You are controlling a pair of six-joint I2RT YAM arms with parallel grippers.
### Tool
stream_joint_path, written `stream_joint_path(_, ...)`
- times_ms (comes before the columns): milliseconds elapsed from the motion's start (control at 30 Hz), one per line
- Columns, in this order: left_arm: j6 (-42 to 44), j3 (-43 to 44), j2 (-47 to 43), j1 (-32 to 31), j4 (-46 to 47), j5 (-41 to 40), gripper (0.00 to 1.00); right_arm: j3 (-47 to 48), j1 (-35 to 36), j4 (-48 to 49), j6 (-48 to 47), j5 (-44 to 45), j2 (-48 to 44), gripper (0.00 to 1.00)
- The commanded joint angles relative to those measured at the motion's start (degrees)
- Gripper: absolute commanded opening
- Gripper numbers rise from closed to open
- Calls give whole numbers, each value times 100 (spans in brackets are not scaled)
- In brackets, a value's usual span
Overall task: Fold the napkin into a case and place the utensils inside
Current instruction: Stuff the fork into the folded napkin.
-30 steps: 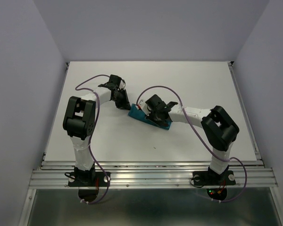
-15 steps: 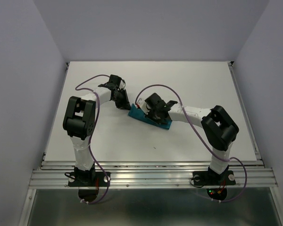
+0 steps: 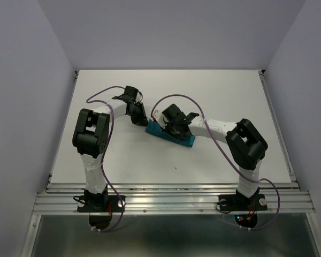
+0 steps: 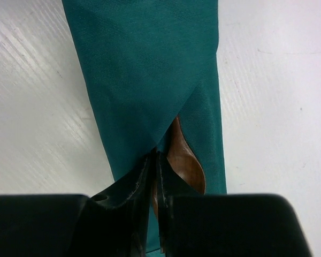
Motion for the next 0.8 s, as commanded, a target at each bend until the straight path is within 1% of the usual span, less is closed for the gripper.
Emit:
stream_joint_path(0,66,88,-20,-54,-60,39,18,240,69,-38,-21,-120,54,17)
stream_joint_path(100,66,96,-11,-54,-60,30,18,223,69,-73,23,-120,46,27)
stream_joint_path(333,75,114,6,-54,-60,39,18,109,69,-73,110,38,-279,27)
stream_joint_path(533,84,105,15,-54,-51,48,18,-14,69,-64,348,249,-683,24)
stream_joint_path(667,84,105,6,-54,-51,56,18,-251,69,50,497,170,-929,24)
stream_joint_path(767,93,97,-2,-54,-51,56,18,-480,-89,242,891,109,-1114,23)
